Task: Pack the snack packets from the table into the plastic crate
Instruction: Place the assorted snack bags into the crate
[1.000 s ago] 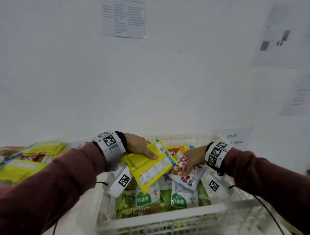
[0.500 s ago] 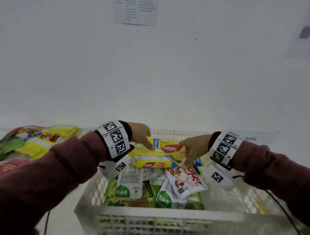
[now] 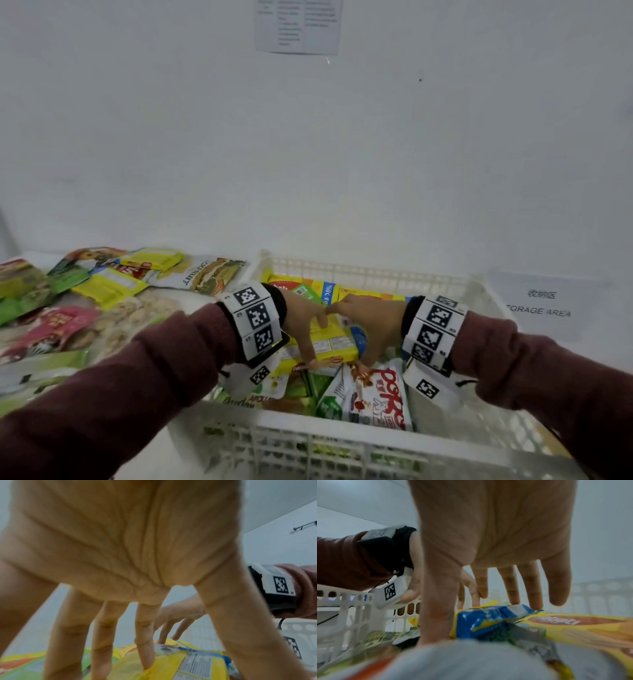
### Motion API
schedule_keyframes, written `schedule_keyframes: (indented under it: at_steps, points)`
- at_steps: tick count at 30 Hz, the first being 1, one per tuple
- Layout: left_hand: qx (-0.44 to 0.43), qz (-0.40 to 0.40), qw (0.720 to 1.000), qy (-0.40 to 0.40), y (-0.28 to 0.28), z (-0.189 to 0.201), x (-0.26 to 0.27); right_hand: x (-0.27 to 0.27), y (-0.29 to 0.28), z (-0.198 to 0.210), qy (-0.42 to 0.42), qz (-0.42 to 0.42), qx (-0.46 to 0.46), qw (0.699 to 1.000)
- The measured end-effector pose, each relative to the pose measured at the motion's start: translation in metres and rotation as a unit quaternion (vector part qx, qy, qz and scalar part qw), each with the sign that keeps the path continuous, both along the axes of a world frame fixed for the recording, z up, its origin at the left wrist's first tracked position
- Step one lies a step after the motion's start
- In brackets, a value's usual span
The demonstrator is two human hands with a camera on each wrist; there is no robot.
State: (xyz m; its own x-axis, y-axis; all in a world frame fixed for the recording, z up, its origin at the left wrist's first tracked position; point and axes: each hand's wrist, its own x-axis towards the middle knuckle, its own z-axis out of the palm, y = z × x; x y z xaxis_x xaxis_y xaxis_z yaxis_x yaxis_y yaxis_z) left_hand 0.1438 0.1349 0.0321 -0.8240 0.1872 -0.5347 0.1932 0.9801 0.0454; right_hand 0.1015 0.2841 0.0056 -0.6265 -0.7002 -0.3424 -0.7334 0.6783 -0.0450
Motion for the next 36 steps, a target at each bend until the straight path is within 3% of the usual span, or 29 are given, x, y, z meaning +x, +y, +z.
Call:
schedule_keyframes:
  at_steps: [4,9,12,15,18,22,24,28,30,33,36]
  points:
    - [0.027,0.026,0.999,0.020,-0.002,-0.013,-0.004,-0.002,0.005,0.016,-0.017,-0.013,-0.051,0.998]
    - [0.107,0.048,0.983,0.143,-0.010,-0.009,-0.012,-0.008,0.019,0.033,0.057,-0.024,-0.263,0.963]
    - [0.192,0.086,0.950,0.232,-0.019,0.005,-0.021,-0.010,0.023,0.042,0.056,-0.136,-0.352,0.924]
    - [0.316,0.129,0.899,0.274,-0.022,0.007,-0.029,-0.009,0.022,0.041,-0.049,-0.249,-0.317,0.914]
    - [0.457,0.143,0.850,0.220,-0.014,0.003,-0.033,-0.005,0.017,0.036,-0.166,-0.285,-0.336,0.882]
    - [0.528,0.116,0.830,0.134,0.006,-0.007,-0.031,-0.003,0.011,0.032,-0.216,-0.326,-0.444,0.806]
    - [0.530,0.098,0.835,0.115,0.013,-0.011,-0.032,-0.008,0.010,0.028,-0.199,-0.339,-0.477,0.786]
    - [0.510,0.060,0.856,0.060,0.019,-0.008,-0.035,-0.016,0.018,0.025,-0.141,-0.377,-0.464,0.789]
    - [0.438,0.020,0.898,0.030,0.019,-0.003,-0.039,-0.017,0.031,0.030,-0.095,-0.396,-0.430,0.806]
    - [0.258,-0.020,0.964,0.059,0.019,-0.002,-0.053,-0.013,0.057,0.047,-0.050,-0.425,-0.334,0.840]
    - [0.171,-0.038,0.980,0.099,0.025,-0.010,-0.066,-0.010,0.077,0.053,0.009,-0.442,-0.130,0.888]
